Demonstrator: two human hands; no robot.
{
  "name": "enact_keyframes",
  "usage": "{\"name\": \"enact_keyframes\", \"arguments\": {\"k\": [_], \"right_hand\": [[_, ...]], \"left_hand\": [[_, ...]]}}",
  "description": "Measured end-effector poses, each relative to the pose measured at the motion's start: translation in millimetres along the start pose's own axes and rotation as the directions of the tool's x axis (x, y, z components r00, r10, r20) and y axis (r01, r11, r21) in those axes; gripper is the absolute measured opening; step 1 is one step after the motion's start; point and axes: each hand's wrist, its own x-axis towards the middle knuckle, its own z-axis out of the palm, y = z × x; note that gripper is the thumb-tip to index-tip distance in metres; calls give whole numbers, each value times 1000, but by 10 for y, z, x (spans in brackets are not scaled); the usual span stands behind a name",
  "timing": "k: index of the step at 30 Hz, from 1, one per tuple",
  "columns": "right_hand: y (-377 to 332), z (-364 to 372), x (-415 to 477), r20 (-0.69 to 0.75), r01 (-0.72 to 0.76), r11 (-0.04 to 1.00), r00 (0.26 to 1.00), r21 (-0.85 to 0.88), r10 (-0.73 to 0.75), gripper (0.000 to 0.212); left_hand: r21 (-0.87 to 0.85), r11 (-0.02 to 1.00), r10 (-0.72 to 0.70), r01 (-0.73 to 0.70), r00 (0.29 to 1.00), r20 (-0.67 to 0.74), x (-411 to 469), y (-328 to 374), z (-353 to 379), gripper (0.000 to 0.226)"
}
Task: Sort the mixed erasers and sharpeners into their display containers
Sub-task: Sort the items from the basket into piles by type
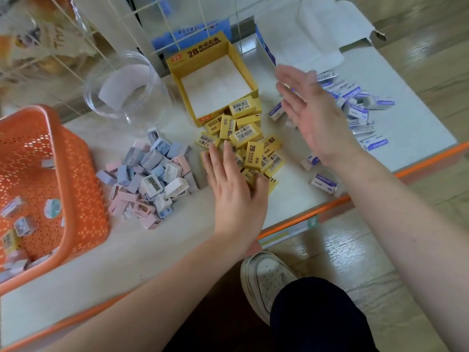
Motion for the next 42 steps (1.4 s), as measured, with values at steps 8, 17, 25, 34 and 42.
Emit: {"name": "enact_keyframes", "arguments": {"k": [8,17,25,34,42], "right_hand": [[-79,-360,-270,-278,2,671,909,-742,-311,45],[227,-427,-187,-179,-155,191,977,-969,-116,66],[102,-245,-241,-209,-137,256,936,-957,-282,49],[-225,888,-274,79,257,416,914,-872,-398,39],[-942,1676,-581,410,365,430,912,-826,14,54]], "left_hand": [[100,993,77,-64,988,-131,185,-71,-121,75],[299,954,75,-32,988,-132,290,-25,90,66],[247,968,64,-38,993,-98,288,30,95,65],[535,789,280,-303,952,126,-241,-274,-1142,77],[529,841,202,-114,973,-111,-728,-203,-2275,75]]}}
